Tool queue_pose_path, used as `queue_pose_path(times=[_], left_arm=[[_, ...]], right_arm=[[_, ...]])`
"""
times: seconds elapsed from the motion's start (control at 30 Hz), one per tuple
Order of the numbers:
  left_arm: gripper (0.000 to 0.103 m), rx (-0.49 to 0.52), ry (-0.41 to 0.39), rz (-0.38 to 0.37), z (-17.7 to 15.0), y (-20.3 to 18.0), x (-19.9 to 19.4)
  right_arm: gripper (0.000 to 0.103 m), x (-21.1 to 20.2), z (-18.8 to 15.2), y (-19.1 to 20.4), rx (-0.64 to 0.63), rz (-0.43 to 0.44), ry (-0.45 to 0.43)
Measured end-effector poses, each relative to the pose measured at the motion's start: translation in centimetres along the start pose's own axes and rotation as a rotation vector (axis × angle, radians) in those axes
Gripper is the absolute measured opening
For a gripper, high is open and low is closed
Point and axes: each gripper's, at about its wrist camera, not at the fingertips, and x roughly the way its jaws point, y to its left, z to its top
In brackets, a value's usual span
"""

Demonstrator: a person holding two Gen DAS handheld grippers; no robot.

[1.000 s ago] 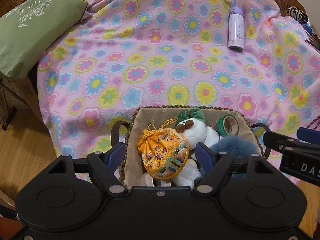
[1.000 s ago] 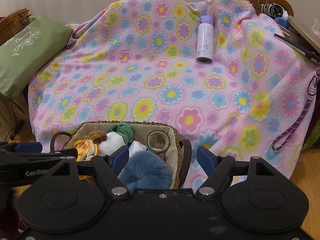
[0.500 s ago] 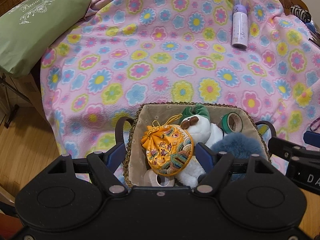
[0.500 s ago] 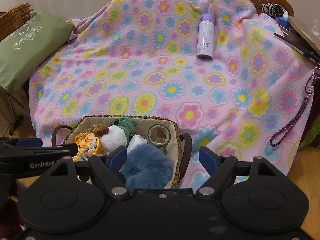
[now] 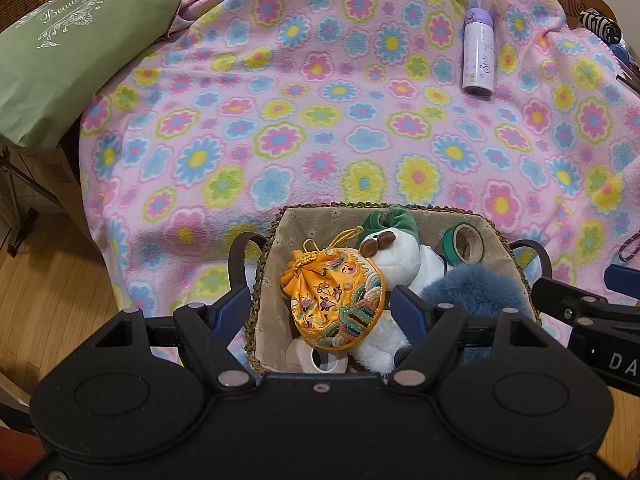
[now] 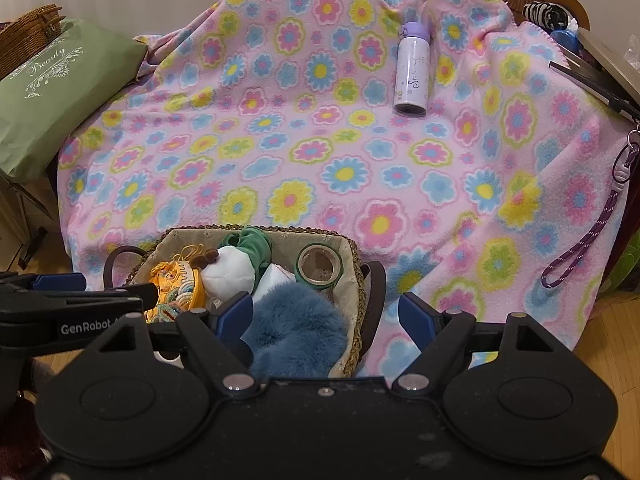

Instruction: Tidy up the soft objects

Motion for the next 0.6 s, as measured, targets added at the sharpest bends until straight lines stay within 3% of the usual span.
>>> queue_pose_path(times=[0.6], left_arm=[[0.073,0.004,0.003,-0.002,0.0,0.0,0.03]], right_arm=[[0.08,0.12,-0.05,-0.11,0.002,0.002,0.003]])
